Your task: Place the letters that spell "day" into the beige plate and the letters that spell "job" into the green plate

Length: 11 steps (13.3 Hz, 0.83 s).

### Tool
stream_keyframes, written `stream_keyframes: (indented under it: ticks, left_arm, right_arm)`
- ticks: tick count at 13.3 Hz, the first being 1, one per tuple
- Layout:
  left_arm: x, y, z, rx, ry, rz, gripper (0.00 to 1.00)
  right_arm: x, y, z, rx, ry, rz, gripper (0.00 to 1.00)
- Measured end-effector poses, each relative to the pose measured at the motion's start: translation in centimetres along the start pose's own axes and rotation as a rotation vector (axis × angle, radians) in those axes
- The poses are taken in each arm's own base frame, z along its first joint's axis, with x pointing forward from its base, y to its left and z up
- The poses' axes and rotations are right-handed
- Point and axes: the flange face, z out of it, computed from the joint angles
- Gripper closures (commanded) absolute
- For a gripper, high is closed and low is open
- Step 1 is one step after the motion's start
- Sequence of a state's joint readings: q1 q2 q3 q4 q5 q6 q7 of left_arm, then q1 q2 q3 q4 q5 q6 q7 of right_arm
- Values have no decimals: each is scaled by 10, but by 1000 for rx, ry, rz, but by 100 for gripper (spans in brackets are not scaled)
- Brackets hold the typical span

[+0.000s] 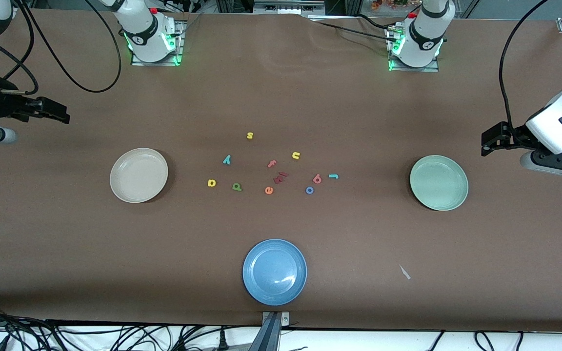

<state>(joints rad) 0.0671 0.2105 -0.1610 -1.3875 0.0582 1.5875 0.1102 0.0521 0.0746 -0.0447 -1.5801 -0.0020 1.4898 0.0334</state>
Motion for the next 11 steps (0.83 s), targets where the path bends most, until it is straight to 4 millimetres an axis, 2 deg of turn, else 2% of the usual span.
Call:
stream_keyframes:
  ticks: [6, 11]
  left_arm:
    - [0, 0, 0, 0, 0, 0, 0]
    - [0, 2, 0, -1, 0, 3, 0]
  right_arm:
    - [1, -3, 1, -1, -2, -6, 0]
    - [4, -15, 9, -5, -20, -25, 0]
